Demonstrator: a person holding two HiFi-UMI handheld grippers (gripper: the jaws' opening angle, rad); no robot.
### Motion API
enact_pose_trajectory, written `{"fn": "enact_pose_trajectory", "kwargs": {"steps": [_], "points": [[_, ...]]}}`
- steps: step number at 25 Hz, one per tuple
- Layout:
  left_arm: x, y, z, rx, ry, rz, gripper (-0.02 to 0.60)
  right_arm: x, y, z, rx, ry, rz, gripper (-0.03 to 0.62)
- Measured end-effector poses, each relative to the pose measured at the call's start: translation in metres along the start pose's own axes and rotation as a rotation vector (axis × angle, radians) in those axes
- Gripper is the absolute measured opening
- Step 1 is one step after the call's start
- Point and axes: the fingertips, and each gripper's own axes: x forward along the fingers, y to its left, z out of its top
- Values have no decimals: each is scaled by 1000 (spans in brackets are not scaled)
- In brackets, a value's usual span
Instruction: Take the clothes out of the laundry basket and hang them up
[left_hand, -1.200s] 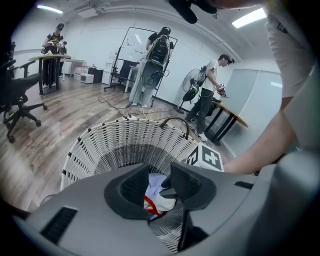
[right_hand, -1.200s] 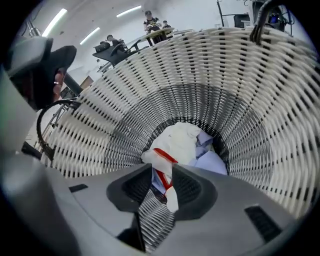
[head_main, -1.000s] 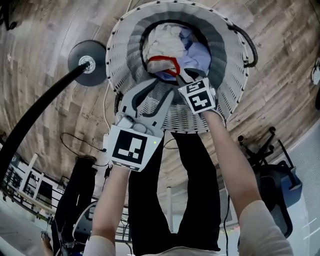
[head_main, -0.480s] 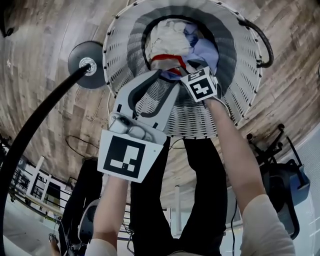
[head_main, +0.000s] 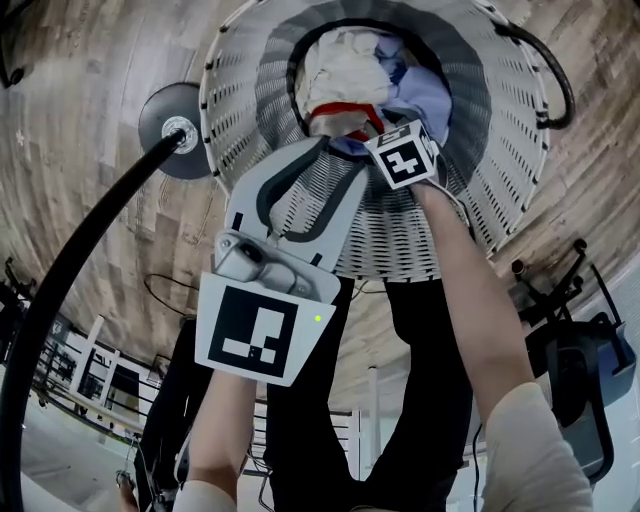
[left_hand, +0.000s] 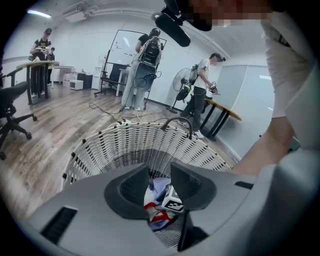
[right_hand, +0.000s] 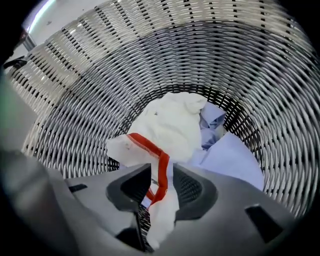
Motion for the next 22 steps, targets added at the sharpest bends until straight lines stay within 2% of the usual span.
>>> {"fn": "enact_pose_trajectory", "kwargs": {"steps": [4, 7, 22], "points": [[3, 2, 2, 29, 6, -15, 144, 12, -2, -3, -6, 15, -19, 150], [3, 8, 1, 15, 5, -9, 144, 18, -5, -6, 5, 24, -40, 152], [2, 12, -1, 5, 16, -22, 141, 21, -19, -14, 21, 46, -105, 50]]}}
